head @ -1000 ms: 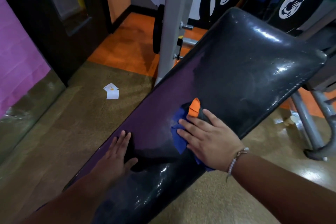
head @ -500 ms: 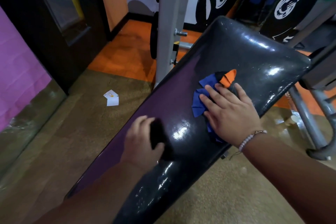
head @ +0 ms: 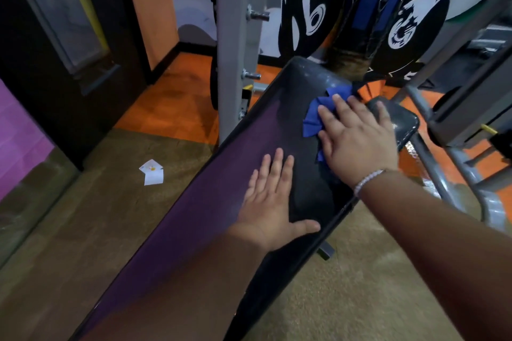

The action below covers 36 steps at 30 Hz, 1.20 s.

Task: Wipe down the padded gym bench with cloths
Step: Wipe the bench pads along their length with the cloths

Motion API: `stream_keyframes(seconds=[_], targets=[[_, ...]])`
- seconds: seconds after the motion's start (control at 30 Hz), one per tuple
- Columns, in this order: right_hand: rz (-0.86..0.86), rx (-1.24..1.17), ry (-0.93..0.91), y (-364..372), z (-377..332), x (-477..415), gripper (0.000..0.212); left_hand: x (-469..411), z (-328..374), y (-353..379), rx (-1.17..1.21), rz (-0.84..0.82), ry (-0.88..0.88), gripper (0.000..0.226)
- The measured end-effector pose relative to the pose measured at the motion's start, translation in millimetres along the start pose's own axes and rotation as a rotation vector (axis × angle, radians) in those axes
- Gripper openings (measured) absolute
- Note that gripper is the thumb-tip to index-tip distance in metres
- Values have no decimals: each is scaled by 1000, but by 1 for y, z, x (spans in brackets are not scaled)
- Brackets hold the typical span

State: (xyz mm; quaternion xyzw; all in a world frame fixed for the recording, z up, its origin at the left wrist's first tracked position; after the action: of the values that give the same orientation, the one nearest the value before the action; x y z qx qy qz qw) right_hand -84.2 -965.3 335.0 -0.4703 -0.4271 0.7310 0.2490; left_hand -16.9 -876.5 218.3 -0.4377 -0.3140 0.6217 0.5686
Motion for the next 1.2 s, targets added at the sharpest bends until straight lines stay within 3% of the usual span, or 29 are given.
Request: stream_keyframes(seconds=[0.2, 0.33, 0.43, 0.6, 0.7, 0.87, 1.03, 1.1, 1.2], targets=[[-44, 31, -293, 12, -30, 59, 45, 1, 1, 5, -39, -72, -15, 116], [-62, 54, -362, 11, -24, 40, 45, 2, -1, 3, -30, -76, -10, 115], [-88, 48, -198, 9, 0, 4, 49, 2, -1, 2, -16, -74, -8, 115], [-153, 36, 232, 9, 43, -40, 51, 3, 2, 4, -32, -95, 9, 114], [-168, 45, 330, 9, 40, -39, 54, 4, 3, 4, -27, -118, 11, 113], [-117, 90, 52, 6, 2, -7, 58, 1, 2, 7, -43, -111, 12, 114], [-208, 78, -307, 13, -20, 15, 55, 1, -1, 5, 8, -78, 18, 111], [-226, 93, -317, 14, -10, -2, 55, 2, -1, 2, 16, -75, 21, 111], [-248, 94, -109, 13, 16, -42, 56, 3, 0, 0, 20, -75, 21, 112]])
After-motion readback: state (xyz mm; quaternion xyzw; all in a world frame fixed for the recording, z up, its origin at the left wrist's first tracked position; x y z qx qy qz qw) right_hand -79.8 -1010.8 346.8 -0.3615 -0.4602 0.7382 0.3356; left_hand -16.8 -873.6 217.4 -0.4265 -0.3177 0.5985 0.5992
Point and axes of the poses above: each hand's wrist, its own x-axis away from the middle knuckle, its own y-axis out of the palm, z = x × y, the point moved 10 cm from there along -x, towards the middle knuckle, and after that the axes turned 12 degrees about y, right-handed, at the moved point
